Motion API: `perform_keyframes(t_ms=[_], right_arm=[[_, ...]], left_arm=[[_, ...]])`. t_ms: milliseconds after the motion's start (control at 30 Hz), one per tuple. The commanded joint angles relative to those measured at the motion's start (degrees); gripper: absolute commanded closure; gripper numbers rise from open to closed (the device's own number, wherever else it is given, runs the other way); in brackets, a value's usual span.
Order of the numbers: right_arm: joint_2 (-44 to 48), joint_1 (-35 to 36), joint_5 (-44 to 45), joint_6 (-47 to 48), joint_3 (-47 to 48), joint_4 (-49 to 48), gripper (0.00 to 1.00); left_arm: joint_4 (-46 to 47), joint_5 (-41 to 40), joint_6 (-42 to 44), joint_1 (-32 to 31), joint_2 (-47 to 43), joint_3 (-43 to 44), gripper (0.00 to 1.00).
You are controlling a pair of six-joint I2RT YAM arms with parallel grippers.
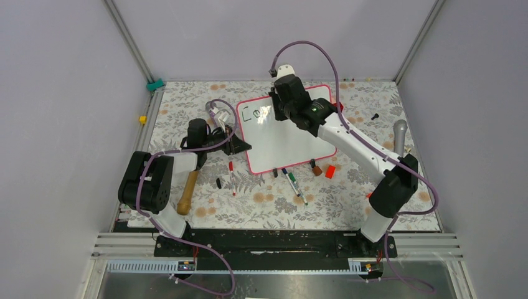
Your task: Write a sentence on the whiteboard
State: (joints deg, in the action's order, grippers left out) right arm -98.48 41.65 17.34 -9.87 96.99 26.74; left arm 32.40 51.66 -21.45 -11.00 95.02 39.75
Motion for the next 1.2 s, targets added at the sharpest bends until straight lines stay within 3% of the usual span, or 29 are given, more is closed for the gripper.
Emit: perform_keyframes(t_ms=[0,1167], right_arm=[[-1.3,1.1,3.2,1.4,3.6,2.1,1.00],[-6.0,1.7,4.1,2.6,7.9,3.3,1.00]], left_arm=[[-3.5,-6.2,4.6,-0.1,2.2,0.6,1.00],[-3.3,-5.9,4.6,0.0,2.3,0.5,1.00]])
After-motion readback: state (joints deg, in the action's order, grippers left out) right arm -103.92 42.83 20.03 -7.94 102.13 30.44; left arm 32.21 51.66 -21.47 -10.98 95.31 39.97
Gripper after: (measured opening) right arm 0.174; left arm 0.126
